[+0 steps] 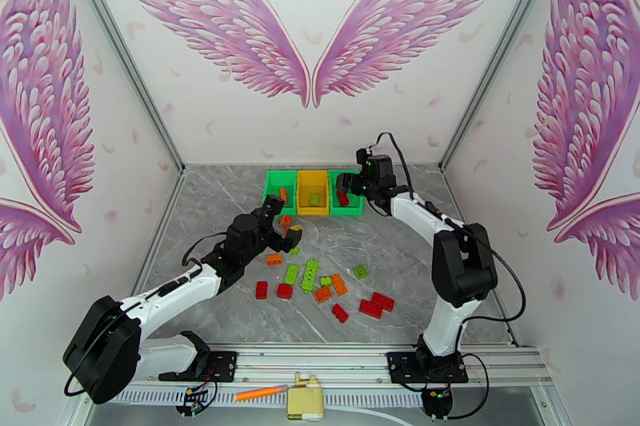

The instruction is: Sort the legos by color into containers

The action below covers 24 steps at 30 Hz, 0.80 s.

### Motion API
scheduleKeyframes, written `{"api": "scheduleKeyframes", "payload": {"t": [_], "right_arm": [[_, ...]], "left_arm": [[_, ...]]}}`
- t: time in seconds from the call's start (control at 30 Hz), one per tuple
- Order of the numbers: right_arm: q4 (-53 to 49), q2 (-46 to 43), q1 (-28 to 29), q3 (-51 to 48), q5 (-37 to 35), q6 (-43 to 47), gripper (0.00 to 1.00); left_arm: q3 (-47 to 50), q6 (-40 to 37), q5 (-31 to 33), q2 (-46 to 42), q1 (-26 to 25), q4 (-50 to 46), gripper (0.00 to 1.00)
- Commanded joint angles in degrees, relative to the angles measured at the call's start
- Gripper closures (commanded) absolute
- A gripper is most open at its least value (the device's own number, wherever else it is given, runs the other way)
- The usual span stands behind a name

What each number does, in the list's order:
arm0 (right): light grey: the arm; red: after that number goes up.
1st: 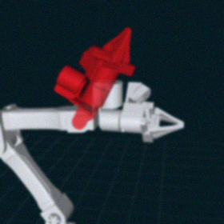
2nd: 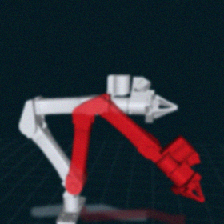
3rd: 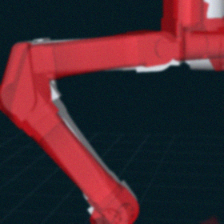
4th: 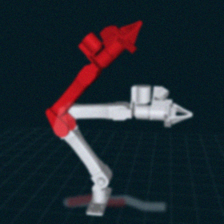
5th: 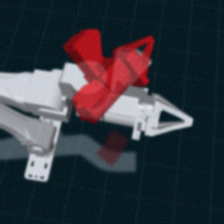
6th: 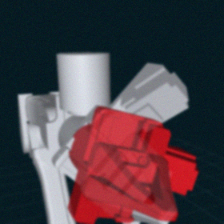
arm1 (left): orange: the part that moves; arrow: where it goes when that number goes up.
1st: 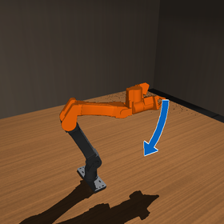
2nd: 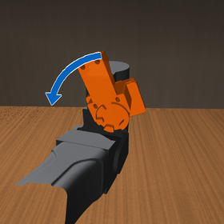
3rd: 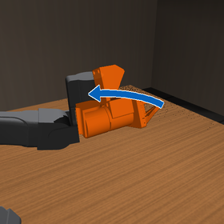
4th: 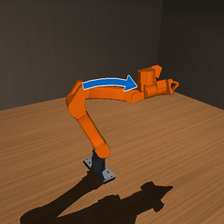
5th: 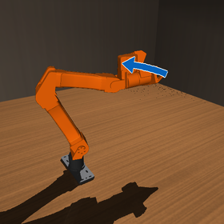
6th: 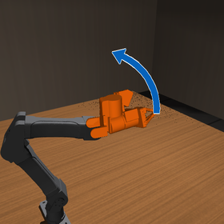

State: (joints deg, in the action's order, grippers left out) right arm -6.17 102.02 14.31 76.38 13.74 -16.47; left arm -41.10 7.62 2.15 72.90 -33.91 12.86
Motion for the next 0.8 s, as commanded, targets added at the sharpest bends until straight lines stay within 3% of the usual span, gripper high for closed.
{"api": "scheduleKeyframes", "payload": {"t": [0.0,0.13,0.27,0.4,0.63,0.77], "right_arm": [[3.0,-5.5,0.6,-4.9,3.3,2.9,0.14],[0.9,-10.1,2.0,-8.4,1.8,5.5,0.10],[-1.0,-13.6,3.9,-10.6,-0.1,8.2,0.07],[-0.9,-15.4,5.3,-12.7,-0.3,10.2,0.06],[0.2,-14.8,5.5,-13.7,-0.3,10.8,0.04],[0.1,-14.1,5.5,-12.5,0.3,10.8,0.04]], "left_arm": [[-3.9,11.8,7.5,1.6,-0.4,-8.2,0.01],[-5.0,17.2,12.3,3.9,-0.3,-11.5,0.01],[-10.9,23.2,18.2,8.2,0.1,-24.0,0.01],[-14.1,27.7,20.1,11.8,-1.6,-32.6,0.01],[-16.5,35.6,21.1,17.0,-3.8,-42.3,0.03],[-15.4,36.2,17.7,19.2,-4.3,-42.7,0.04]]}}
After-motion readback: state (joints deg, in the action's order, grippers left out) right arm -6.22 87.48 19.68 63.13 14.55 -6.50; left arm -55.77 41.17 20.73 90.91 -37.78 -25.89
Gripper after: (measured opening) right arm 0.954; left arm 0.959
